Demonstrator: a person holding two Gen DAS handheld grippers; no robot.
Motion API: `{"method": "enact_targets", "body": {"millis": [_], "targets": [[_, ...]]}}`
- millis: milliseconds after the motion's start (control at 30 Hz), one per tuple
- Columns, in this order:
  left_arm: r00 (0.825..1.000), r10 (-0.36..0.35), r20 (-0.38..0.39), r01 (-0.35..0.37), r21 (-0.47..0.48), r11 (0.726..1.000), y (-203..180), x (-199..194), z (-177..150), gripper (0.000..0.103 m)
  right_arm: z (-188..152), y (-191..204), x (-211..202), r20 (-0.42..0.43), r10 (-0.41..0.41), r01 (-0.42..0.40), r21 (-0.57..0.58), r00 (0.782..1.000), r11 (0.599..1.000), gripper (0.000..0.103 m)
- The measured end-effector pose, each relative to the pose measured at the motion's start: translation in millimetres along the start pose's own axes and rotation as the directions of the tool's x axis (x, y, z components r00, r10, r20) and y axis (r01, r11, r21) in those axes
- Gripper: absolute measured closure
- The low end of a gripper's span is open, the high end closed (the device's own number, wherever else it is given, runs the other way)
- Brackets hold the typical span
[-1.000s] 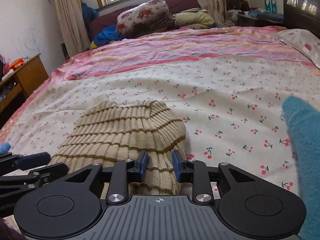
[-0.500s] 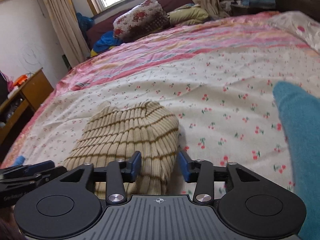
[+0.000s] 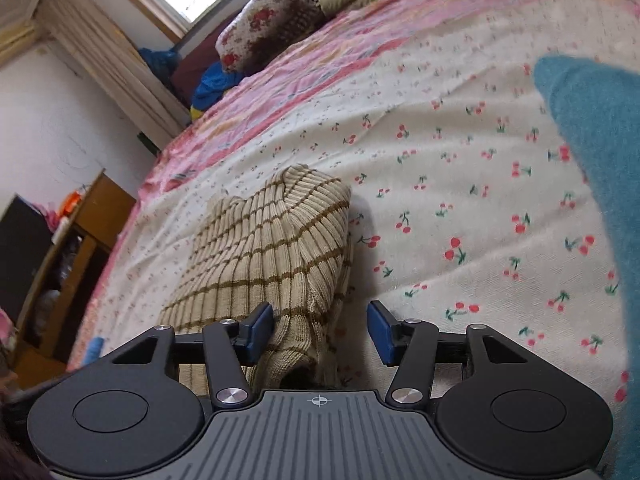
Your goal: Fold small clothes
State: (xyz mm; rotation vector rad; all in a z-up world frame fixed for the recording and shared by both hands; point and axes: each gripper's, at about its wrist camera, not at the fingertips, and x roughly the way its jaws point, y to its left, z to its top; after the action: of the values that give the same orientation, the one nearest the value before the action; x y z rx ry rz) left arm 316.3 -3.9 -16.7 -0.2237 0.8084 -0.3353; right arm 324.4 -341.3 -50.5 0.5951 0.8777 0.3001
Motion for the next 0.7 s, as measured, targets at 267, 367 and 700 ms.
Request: {"method": "enact_targets", "body": {"millis": [267,367,700], "targets": [[0.999,-0.045,0.005,0.045,-0.066,0.997,7,3,-3,0.045,-1,2,10,-0.014,0.054,-0.054,0.03,0.998,0.998,0.048],[0.999,-0.051,-0.013,0.049,-0.099,0.994,11,14,-3,0.038,0,-1,18,-0.03,0.063,-0.062,0.049,0.998,0.997,0.045],[0.997,-0.075,0.002,0.075,-0.103,0.992,18,13,7,0.037,10,5,8,-0.001,0.008,-0.008,-0.034,1.0,0.999,0.045]]}}
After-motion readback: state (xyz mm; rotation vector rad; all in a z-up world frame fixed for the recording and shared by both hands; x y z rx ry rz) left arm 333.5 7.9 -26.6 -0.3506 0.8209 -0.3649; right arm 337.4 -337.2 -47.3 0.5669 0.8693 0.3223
